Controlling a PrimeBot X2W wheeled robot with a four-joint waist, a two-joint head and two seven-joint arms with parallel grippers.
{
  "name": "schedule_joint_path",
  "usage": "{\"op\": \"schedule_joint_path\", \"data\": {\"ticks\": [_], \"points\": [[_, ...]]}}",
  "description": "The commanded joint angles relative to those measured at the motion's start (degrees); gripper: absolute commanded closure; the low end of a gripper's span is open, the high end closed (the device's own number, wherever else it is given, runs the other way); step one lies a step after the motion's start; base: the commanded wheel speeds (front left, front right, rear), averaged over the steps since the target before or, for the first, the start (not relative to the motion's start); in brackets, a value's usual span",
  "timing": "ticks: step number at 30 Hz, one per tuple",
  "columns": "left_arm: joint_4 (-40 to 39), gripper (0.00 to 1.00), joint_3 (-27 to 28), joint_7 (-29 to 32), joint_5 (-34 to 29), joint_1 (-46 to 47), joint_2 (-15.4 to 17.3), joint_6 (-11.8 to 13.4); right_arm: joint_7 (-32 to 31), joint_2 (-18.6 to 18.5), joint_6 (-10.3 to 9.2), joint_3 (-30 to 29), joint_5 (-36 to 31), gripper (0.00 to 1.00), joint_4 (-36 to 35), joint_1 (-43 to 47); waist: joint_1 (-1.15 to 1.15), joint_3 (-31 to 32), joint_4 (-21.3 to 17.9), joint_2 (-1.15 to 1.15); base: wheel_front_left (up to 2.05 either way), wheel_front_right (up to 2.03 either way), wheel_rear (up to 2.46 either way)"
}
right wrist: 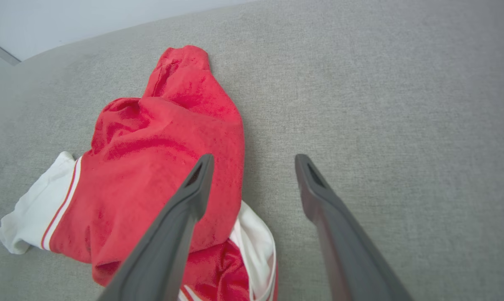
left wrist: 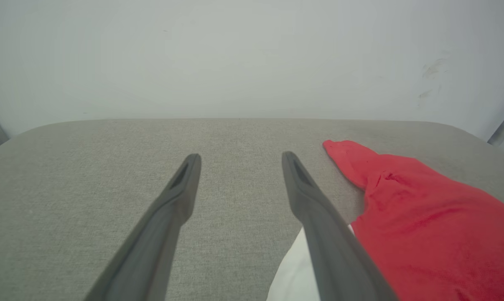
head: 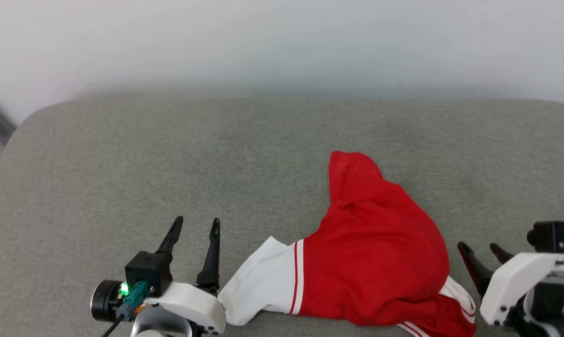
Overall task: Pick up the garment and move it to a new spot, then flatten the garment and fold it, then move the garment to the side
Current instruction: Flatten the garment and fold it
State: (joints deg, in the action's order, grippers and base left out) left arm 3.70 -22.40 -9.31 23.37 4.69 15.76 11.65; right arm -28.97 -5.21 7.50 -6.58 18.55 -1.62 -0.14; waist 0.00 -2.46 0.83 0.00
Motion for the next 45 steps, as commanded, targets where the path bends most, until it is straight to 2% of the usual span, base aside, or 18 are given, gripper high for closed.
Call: {"op": "schedule_joint_path", "data": {"ticks": [1, 2, 12, 16, 17, 18, 19, 22, 28, 33, 37, 41, 42, 43, 44, 45], "points": [[-0.6, 0.0, -0.42, 0.05, -0.36, 1.16, -0.01, -0.05, -2.72, -1.68, -0.02, -0.33, 0.41, 0.0, 3.4, -3.47, 0.0, -1.37, 0.92, 0.0, 0.0, 0.0, 0.0], [-0.84, 0.0, -0.95, -0.02, -0.61, 2.43, -0.14, -0.66, -4.77, -3.51, -0.02, -0.28, 0.7, 0.0, 7.04, -6.8, 0.0, -2.69, 2.18, 0.0, 0.0, 0.0, 0.0], [0.25, 0.0, -1.84, -1.39, -1.15, 6.66, -0.95, -1.73, -8.42, -6.69, -0.02, 4.79, 4.26, 0.0, 20.98, -19.8, 0.0, -8.76, 6.35, 0.0, 0.0, 0.0, 0.0], [1.26, 0.0, -1.97, -2.09, -0.94, 7.72, -1.34, -1.94, -12.19, -7.59, -0.02, 6.99, 5.54, 0.0, 28.57, -22.81, 0.0, -10.21, 7.54, 0.0, 0.0, 0.0, 0.0], [1.61, 0.0, -1.92, -2.21, -0.88, 7.8, -1.42, -1.95, -13.36, -7.47, -0.02, 7.79, 5.51, 0.09, 30.56, -22.86, 0.0, -10.28, 7.7, 0.0, 0.0, 0.0, 0.0], [1.88, 0.0, -1.93, -2.38, -0.77, 7.84, -1.52, -1.94, -14.23, -7.13, -0.02, 8.33, 5.83, 0.62, 32.06, -22.79, 0.0, -10.32, 7.91, 0.0, 0.0, 0.0, 0.0], [2.09, 0.0, -1.94, -2.5, -0.71, 7.92, -1.61, -1.93, -14.96, -6.83, -0.01, 8.89, 6.15, 1.0, 33.28, -22.88, 0.0, -10.31, 8.08, 0.0, 0.0, 0.0, 0.0], [2.64, 0.0, -1.94, -2.76, -0.59, 7.93, -1.69, -1.89, -13.66, -6.16, 0.0, 10.12, 7.06, 1.0, 33.17, -24.7, 0.0, -10.03, 8.36, 0.0, 0.0, 0.0, 0.0], [3.14, 0.0, -2.02, -2.84, -0.36, 7.26, -1.48, -1.49, -7.27, -6.45, -0.02, 13.81, 6.56, 1.0, 24.22, -30.09, 0.0, -8.46, 8.39, 0.0, 0.0, 0.0, 0.0], [2.86, 0.0, -2.16, -2.7, -0.16, 7.22, -1.31, -1.39, -3.93, -2.49, -0.01, 18.49, 5.84, 1.0, 18.96, -32.69, 0.0, -8.15, 8.29, 0.0, 0.0, 0.0, 0.0], [2.78, 0.0, -2.49, -2.7, -0.11, 7.74, -1.55, -1.63, -2.38, 0.43, -0.02, 24.31, 7.0, 1.0, 20.84, -31.96, 0.0, -8.49, 8.59, 0.0, 0.0, 0.0, 0.0], [3.0, 0.0, -2.69, -2.91, 0.21, 7.99, -1.92, -1.72, 0.03, 1.63, -0.02, 30.0, 8.91, 1.0, 26.56, -29.35, 0.0, -9.03, 9.0, 0.0, 0.0, 0.0, 0.0], [3.09, 0.0, -2.66, -2.97, 0.32, 8.0, -2.01, -1.67, 1.07, 1.78, -0.02, 30.78, 9.41, 0.73, 28.3, -28.82, 0.0, -9.08, 9.03, 0.0, 0.0, 0.0, 0.0], [3.15, 0.0, -2.67, -3.06, 0.4, 7.97, -2.05, -1.61, 2.35, 1.9, -0.01, 31.61, 8.74, 0.18, 30.03, -28.66, 0.0, -9.14, 9.0, 0.0, 0.0, 0.0, 0.0], [3.23, 0.0, -2.68, -3.07, 0.51, 7.97, -2.11, -1.57, 3.89, 2.02, -0.02, 32.01, 8.79, 0.0, 31.5, -28.55, 0.0, -9.22, 8.96, 0.0, 0.0, 0.0, 0.0], [3.34, 0.0, -2.65, -3.08, 0.58, 7.97, -2.14, -1.54, 5.55, 2.08, -0.02, 32.2, 9.51, 0.0, 32.63, -28.4, 0.0, -9.21, 8.91, 0.0, 0.0, 0.0, 0.0]]}}
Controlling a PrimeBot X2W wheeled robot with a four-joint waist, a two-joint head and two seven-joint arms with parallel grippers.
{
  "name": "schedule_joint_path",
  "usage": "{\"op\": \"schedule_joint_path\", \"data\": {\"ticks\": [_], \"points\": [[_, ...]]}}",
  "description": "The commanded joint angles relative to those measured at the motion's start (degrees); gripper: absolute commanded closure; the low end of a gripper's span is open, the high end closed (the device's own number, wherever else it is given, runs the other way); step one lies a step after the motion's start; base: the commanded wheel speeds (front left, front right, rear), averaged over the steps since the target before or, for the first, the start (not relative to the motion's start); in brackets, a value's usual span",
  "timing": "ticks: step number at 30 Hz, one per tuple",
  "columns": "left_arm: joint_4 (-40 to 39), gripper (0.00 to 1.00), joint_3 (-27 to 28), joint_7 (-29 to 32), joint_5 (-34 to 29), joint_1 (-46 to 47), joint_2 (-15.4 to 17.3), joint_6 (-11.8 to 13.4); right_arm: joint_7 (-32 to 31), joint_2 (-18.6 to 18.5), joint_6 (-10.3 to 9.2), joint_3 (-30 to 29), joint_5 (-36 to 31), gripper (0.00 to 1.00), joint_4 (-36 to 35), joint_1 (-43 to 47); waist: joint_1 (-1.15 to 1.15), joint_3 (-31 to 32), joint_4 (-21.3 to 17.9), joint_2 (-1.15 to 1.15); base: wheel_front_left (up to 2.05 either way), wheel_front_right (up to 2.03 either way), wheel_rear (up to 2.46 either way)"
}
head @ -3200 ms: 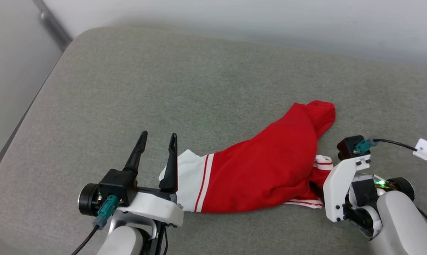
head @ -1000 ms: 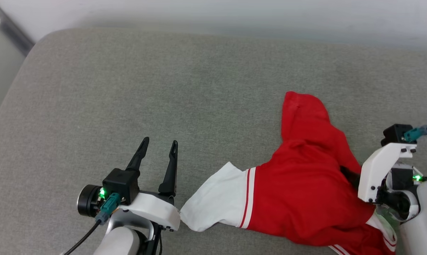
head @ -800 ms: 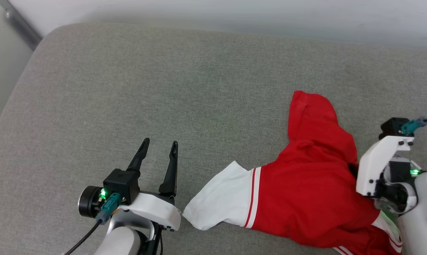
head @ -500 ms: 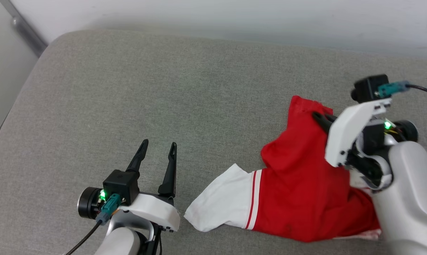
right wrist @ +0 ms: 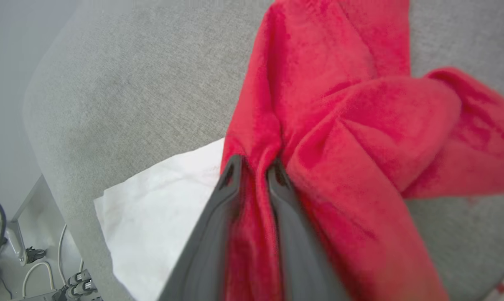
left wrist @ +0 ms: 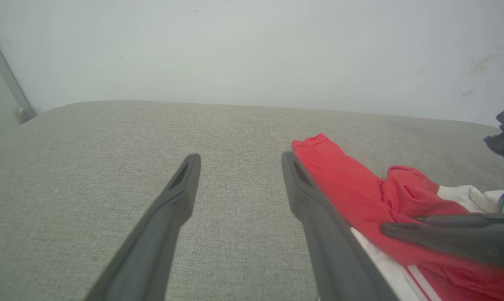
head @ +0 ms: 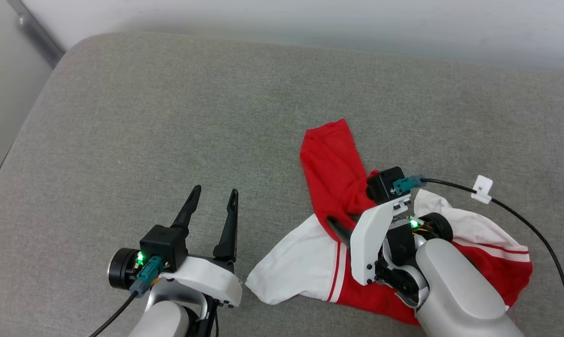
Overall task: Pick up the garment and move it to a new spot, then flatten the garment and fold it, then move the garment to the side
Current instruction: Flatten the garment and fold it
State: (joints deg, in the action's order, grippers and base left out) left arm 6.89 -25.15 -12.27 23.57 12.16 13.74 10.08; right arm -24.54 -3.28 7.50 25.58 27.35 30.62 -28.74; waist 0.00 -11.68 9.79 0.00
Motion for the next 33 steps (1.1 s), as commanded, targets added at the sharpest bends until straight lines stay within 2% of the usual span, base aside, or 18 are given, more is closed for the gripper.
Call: {"op": "schedule_joint_path", "data": {"ticks": [1, 7, 9, 11, 17, 21, 24, 28, 29, 30, 33], "points": [[0.19, 0.0, 0.17, -0.23, 0.35, 0.44, -0.11, 0.12, 3.1, 0.19, -0.02, 0.34, 0.61, 0.0, 1.17, -0.04, 0.0, 0.06, -0.22, 0.0, 0.0, 0.0, 0.0], [0.49, 0.0, 0.55, -0.55, 0.72, -0.64, 0.6, 0.54, 14.7, -0.46, -0.02, 1.29, 2.42, 0.0, -1.5, -1.34, 0.0, 1.65, -2.01, 0.0, 0.0, 0.0, 0.0], [0.45, 0.0, 0.69, -0.55, 0.81, -1.12, 0.78, 0.75, 15.86, -2.2, -0.02, 0.83, 2.76, 0.0, -3.27, -0.69, 0.0, 2.5, -2.71, 0.0, 0.0, 0.0, 0.0], [0.22, 0.0, 0.77, -0.5, 0.88, -1.41, 0.89, 1.01, 14.51, -4.4, -0.02, -0.47, 2.84, 0.0, -4.64, 0.47, 0.0, 3.36, -3.36, 0.0, 0.0, 0.0, 0.0], [-0.59, 0.0, 0.79, -0.18, 1.26, -2.57, 1.18, 1.6, 1.75, -12.92, -0.02, -7.03, 0.22, 0.0, -8.25, 3.27, 0.0, 5.01, -4.85, 0.0, 0.0, 0.0, 0.0], [-0.98, 0.0, 0.54, 0.02, 1.2, -2.59, 1.25, 1.79, -9.01, -16.5, -0.02, -8.65, -0.46, 0.0, -11.15, 4.57, 0.0, 4.76, -5.31, 0.0, 0.0, 0.0, 0.0], [-1.04, 0.0, 0.25, 0.08, 1.17, -1.92, 1.09, 1.53, -15.31, -17.97, -0.02, -8.08, -0.5, 0.0, -12.35, 4.99, 0.0, 4.03, -5.18, 0.0, 0.0, 0.0, 0.0], [-0.58, 0.0, -0.02, -0.23, 1.35, -1.24, 0.88, 1.13, -20.23, -18.4, -0.02, -6.69, 0.11, 0.0, -11.55, 4.8, 0.0, 2.9, -4.57, 0.0, 0.0, 0.0, 0.0], [-0.42, 0.0, 0.01, -0.31, 1.46, -1.29, 0.85, 1.21, -20.51, -18.2, -0.02, -6.79, 0.16, 0.59, -11.15, 4.57, 0.0, 2.78, -4.49, 0.0, 0.0, 0.0, 0.0], [-0.31, 0.0, 0.02, -0.39, 1.52, -1.29, 0.83, 1.18, -20.55, -18.13, -0.02, -6.8, 0.05, 1.0, -10.9, 4.31, 0.0, 2.7, -4.42, 0.0, 0.0, 0.0, 0.0], [0.03, 0.0, 0.18, -0.57, 1.76, -1.71, 0.94, 1.37, -19.3, -17.72, -0.02, -7.8, 0.24, 1.0, -10.92, 4.05, 0.0, 2.94, -4.53, 0.0, 0.0, 0.0, 0.0]]}}
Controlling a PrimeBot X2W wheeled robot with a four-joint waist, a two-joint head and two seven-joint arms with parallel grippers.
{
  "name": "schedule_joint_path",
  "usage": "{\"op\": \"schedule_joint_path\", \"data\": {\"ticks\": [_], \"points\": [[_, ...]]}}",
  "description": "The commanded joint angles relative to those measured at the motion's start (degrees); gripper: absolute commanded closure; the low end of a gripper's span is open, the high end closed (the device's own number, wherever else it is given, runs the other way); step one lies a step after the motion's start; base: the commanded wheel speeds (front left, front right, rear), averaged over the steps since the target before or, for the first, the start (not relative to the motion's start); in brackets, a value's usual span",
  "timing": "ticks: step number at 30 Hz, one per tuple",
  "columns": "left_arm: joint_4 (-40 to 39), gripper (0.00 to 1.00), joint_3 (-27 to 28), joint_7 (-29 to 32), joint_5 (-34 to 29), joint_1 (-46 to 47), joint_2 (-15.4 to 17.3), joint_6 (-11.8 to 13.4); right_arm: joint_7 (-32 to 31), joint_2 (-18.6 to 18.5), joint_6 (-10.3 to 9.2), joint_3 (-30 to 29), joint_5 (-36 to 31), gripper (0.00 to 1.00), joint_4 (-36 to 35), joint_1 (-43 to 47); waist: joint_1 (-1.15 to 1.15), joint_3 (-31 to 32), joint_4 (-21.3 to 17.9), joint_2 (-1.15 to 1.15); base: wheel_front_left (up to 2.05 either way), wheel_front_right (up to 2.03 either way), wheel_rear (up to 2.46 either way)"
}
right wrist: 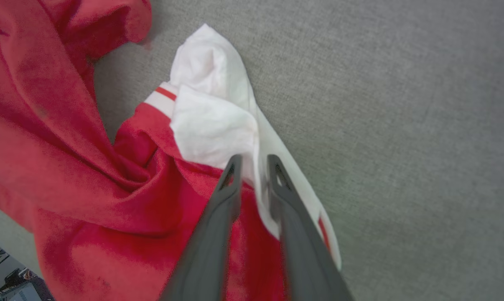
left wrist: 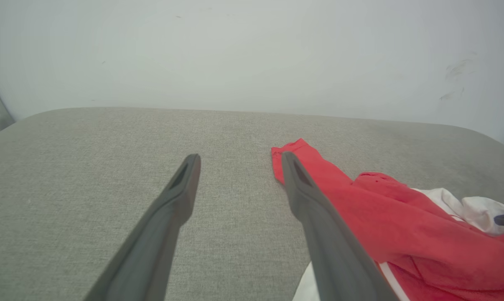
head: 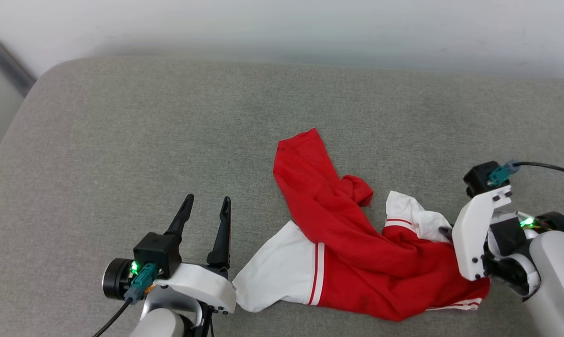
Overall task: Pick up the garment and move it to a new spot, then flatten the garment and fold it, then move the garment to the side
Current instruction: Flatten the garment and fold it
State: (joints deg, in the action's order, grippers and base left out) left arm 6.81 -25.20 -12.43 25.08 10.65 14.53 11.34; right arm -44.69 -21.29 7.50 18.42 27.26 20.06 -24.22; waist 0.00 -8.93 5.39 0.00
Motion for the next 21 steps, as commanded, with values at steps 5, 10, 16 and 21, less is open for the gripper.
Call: {"op": "schedule_joint_path", "data": {"ticks": [5, 10, 16, 21], "points": [[0.33, 0.0, 0.62, -0.52, 0.46, -1.13, 0.65, 0.54, 3.99, 1.36, -0.02, -6.27, 0.44, 1.0, -1.37, 0.94, 0.0, 1.13, -1.01, 0.0, 0.0, 0.0, 0.0], [-0.27, 0.0, 0.6, 0.04, 0.54, -2.05, 1.25, 1.14, 7.69, 5.92, -0.02, -22.5, 0.4, 1.0, -1.83, 7.09, 0.0, 2.38, -2.35, 0.0, 0.0, 0.0, 0.0], [-1.11, 0.0, 0.63, 0.5, 0.68, -2.43, 1.88, 1.45, 9.94, 12.97, -0.01, -36.33, -1.67, 1.0, -1.74, 15.68, 0.0, 2.76, -3.01, 0.0, 0.0, 0.0, 0.0], [-1.53, 0.0, 0.46, 0.97, 0.69, -2.49, 2.11, 1.62, 11.15, 16.02, -0.02, -40.42, -3.81, 0.36, 0.08, 19.55, 0.0, 2.69, -3.02, 0.0, 0.0, 0.0, 0.0]]}}
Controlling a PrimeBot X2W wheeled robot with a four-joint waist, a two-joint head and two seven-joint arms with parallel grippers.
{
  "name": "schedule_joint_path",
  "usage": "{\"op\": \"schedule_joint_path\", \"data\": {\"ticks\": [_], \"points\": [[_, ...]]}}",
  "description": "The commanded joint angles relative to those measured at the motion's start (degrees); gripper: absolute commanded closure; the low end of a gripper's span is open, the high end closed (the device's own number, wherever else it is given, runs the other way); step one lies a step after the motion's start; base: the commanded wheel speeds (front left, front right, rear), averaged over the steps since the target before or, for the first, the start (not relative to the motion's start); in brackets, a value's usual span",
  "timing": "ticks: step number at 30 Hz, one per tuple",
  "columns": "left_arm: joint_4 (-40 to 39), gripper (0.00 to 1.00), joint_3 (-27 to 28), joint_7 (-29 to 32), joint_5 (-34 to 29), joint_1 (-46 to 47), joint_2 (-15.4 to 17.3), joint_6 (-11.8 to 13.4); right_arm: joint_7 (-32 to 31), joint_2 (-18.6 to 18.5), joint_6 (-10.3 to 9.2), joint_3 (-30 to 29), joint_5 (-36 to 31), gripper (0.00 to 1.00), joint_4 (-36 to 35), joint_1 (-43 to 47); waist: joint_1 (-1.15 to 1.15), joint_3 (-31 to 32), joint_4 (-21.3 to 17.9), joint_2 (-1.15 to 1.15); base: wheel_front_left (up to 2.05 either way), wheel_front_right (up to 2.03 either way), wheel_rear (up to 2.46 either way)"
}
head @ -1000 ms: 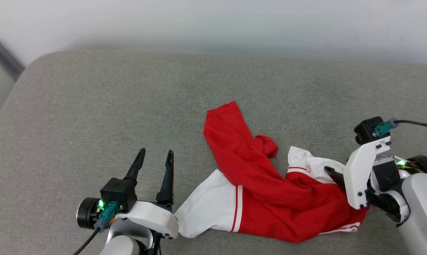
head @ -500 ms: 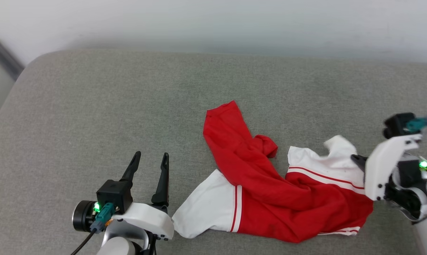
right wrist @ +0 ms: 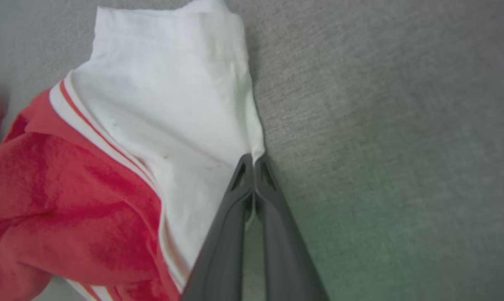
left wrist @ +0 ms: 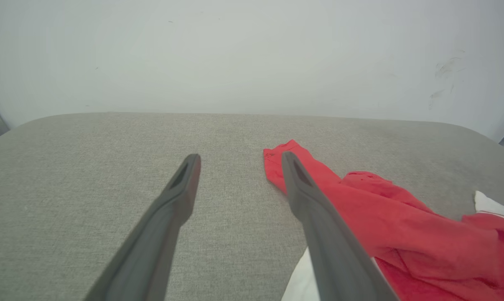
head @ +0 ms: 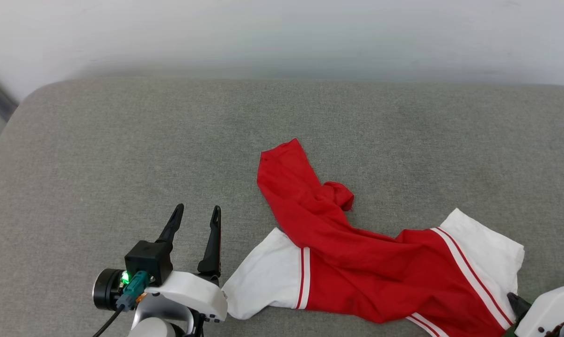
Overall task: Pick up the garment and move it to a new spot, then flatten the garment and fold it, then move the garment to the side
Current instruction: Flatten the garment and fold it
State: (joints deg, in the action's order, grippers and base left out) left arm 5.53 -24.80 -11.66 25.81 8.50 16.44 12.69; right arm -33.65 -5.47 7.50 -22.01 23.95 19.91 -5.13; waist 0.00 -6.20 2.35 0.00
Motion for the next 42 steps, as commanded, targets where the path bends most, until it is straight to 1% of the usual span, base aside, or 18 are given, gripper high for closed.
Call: {"op": "schedule_joint_path", "data": {"ticks": [1, 3, 7, 11, 14, 18, 24, 26, 29, 35, 37, 39, 42], "points": [[-0.29, 0.0, 0.08, 0.17, -0.04, -0.31, 0.23, 0.29, 0.81, 0.75, -0.05, -0.42, -0.88, 0.0, 0.73, 0.85, 0.0, -0.08, 0.01, 0.0, 0.0, 0.0, 0.0], [-0.32, 0.0, 0.15, 0.27, 0.11, -0.38, 0.35, 0.46, 3.9, 1.38, -0.05, -0.66, -1.61, 0.0, 0.44, 1.03, 0.0, -0.1, 0.03, 0.0, 0.0, 0.0, 0.0], [-0.29, 0.0, 0.47, 0.14, 0.51, -1.08, 0.54, 0.86, 12.7, 1.72, -0.02, 0.5, -3.86, 0.0, -2.38, -0.3, 0.0, 0.46, -0.14, 0.0, 0.0, 0.0, 0.0], [-0.2, 0.0, 1.09, -0.01, 1.05, -1.92, 0.82, 1.44, 21.91, 1.47, -0.02, 2.78, -6.46, 0.0, -6.27, -0.55, 0.0, 1.81, -0.43, 0.0, 0.0, 0.0, 0.0], [-0.23, 0.0, 1.54, 0.09, 1.41, -2.82, 1.09, 1.99, 26.76, 0.9, -0.02, 5.52, -8.44, 0.0, -9.54, 0.39, 0.0, 2.99, -0.63, 0.0, 0.0, 0.0, 0.0], [-0.37, 0.0, 2.21, 0.87, 2.0, -3.94, 2.16, 2.47, 30.73, 0.54, -0.02, 9.89, -10.17, 0.0, -14.24, 2.54, 0.0, 4.29, -0.87, 0.0, 0.0, 0.0, 0.0], [-1.23, 0.0, 2.27, 4.49, 2.41, -4.71, 4.34, 2.66, 32.36, 0.41, -0.02, 16.18, -11.22, 0.0, -21.11, 6.93, 0.0, 5.57, -1.4, 0.0, 0.0, 0.0, 0.0], [-1.73, 0.0, 1.59, 7.36, 2.48, -4.46, 5.5, 2.22, 32.1, 0.74, -0.02, 17.28, -11.36, 0.0, -23.29, 8.5, 0.0, 5.79, -1.63, 0.0, 0.0, 0.0, 0.0], [-2.78, 0.0, 0.03, 13.7, 3.48, -3.29, 7.08, 0.86, 31.64, 1.3, -0.02, 18.67, -11.52, 0.0, -26.27, 10.23, 0.0, 5.7, -2.28, 0.0, 0.0, 0.0, 0.0], [-3.2, 0.0, -4.38, 30.81, 7.38, -2.08, 10.05, -2.73, 30.29, 1.73, -0.02, 20.94, -11.67, 0.0, -30.54, 11.15, 0.0, 4.16, -4.46, 0.0, 0.0, 0.0, 0.0], [-3.04, 0.0, -5.8, 35.58, 8.29, -1.4, 11.04, -3.89, 30.13, 1.84, -0.01, 21.41, -11.66, 0.0, -31.15, 10.72, 0.0, 3.01, -5.28, 0.0, 0.0, 0.0, 0.0], [-2.47, 0.0, -6.83, 39.05, 9.22, -0.89, 11.41, -4.71, 30.11, 1.96, -0.02, 21.78, -11.56, 0.0, -31.33, 10.19, 0.0, 1.91, -5.97, 0.0, 0.0, 0.0, 0.0], [-0.84, 0.0, -7.95, 42.56, 10.23, -0.2, 11.34, -5.49, 30.33, 2.15, -0.02, 22.16, -11.39, 0.0, -31.16, 9.19, 0.0, 0.03, -6.96, 0.0, 0.0, 0.0, 0.0]]}}
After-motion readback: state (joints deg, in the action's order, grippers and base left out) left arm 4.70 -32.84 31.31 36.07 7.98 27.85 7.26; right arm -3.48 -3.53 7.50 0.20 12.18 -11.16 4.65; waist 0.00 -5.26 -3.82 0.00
